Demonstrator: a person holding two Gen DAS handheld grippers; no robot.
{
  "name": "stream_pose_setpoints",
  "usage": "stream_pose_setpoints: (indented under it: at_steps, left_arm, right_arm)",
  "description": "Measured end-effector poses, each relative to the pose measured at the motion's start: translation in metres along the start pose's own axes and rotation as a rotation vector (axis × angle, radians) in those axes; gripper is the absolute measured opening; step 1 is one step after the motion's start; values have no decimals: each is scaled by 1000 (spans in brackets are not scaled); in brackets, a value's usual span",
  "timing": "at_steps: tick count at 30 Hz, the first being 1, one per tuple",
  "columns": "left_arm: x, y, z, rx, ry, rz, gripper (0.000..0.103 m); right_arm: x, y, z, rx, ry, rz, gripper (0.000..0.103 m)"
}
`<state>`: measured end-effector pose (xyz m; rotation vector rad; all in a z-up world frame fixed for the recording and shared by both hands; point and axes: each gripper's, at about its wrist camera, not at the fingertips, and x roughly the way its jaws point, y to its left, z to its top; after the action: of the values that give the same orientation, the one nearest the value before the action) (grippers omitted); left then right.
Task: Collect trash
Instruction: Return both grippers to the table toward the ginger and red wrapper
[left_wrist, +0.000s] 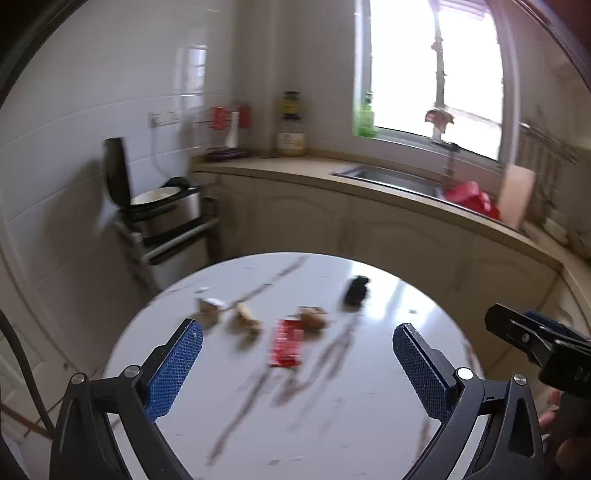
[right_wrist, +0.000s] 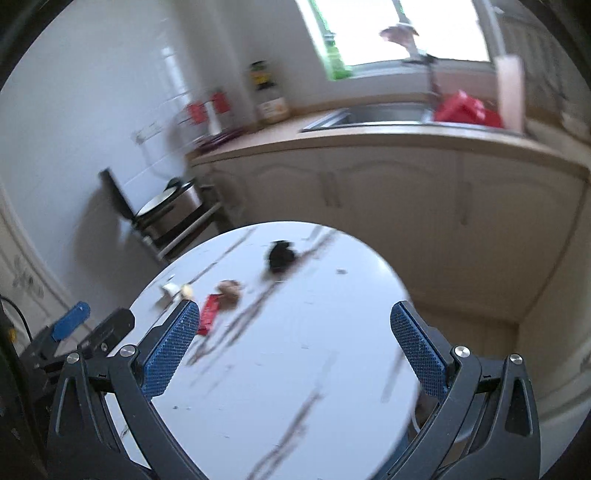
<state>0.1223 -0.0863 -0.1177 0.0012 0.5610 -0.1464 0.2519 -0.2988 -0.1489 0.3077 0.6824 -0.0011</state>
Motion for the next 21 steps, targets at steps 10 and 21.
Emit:
stream_pose_setpoints:
  at_steps: [10,21]
  left_arm:
    - [-6,49,-7,-83,9,81,102]
    - [81,76,-5,-86,122,70,102]
  right_arm:
    - [30,76,3,-151,23,59,103]
    - [104,76,-5,-199,152,-1,103]
